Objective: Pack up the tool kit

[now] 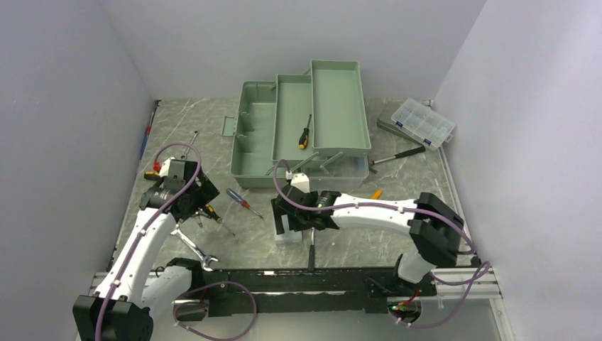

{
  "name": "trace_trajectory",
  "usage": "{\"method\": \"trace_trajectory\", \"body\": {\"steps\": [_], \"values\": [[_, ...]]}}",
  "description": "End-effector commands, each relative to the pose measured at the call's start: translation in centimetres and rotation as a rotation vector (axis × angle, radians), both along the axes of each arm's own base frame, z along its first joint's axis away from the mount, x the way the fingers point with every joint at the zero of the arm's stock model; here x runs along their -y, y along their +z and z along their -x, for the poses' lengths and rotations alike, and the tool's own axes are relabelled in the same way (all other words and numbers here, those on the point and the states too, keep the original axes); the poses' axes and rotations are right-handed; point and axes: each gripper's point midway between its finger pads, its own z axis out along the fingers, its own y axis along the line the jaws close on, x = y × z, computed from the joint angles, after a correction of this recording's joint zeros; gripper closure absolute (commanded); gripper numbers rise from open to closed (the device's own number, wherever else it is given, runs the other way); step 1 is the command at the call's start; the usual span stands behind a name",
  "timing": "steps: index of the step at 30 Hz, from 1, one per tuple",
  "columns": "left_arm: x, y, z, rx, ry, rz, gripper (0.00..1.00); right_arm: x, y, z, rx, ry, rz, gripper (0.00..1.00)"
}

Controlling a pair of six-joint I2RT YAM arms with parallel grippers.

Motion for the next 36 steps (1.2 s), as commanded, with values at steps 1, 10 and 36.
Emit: {"method": "trace_trajectory", "body": {"steps": [1, 10, 36], "values": [[-0.3, -0.3, 0.1, 0.014, 0.052, 0.031, 0.10, -2.0, -0.5, -0.9, -0.011, -0.053, -0.037, 0.00], [-0.9, -0.7, 0.0, 0.015, 0.073, 0.008, 0.10, -2.8, -1.6, -1.4, -0.021, -0.107, 0.013, 0.00], [-0.6, -9.3, -2.9, -0.241, 0.214, 0.018, 0.27, -2.6, -1.8, -1.0, -0.004, -0.033, 0.001, 0.26]]}}
